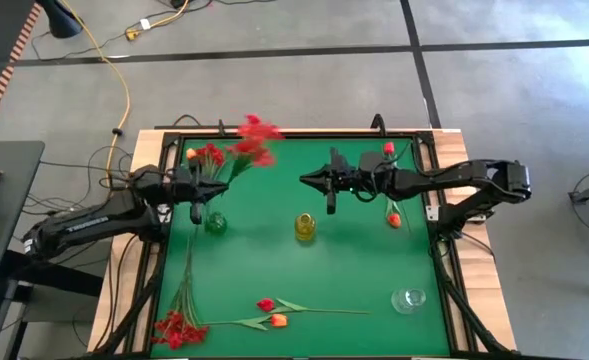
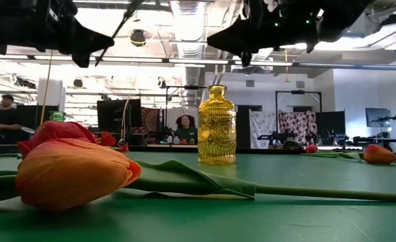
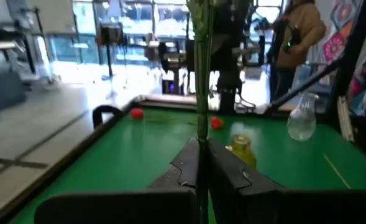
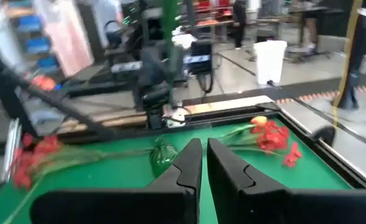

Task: Sort flowers into vase by color
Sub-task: Put the top right red flowers into the yellow vase

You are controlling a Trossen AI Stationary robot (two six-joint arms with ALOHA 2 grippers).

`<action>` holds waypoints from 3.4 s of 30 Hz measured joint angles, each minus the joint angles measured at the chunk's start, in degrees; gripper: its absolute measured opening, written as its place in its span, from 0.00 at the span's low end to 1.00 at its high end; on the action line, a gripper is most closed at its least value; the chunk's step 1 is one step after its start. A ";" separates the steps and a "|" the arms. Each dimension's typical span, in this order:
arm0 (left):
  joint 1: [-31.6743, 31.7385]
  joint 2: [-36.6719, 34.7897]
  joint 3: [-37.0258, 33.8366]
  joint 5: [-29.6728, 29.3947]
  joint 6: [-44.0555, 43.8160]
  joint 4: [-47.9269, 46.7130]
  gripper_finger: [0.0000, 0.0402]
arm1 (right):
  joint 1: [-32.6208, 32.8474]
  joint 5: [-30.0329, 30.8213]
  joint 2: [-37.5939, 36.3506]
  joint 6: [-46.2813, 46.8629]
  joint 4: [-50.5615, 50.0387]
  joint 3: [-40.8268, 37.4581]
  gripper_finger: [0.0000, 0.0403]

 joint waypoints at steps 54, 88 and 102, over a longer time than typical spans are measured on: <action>-9.61 48.39 20.02 -8.60 -2.82 31.02 0.00 | -3.15 -8.32 10.28 3.20 -13.65 24.11 0.50; -2.07 37.41 19.97 -9.54 -1.88 4.42 0.42 | -3.76 -8.21 0.72 0.55 -35.96 24.09 0.10; 0.81 33.61 19.97 -9.85 -0.76 -1.24 0.42 | 6.74 1.46 -6.14 3.82 -38.86 14.51 0.10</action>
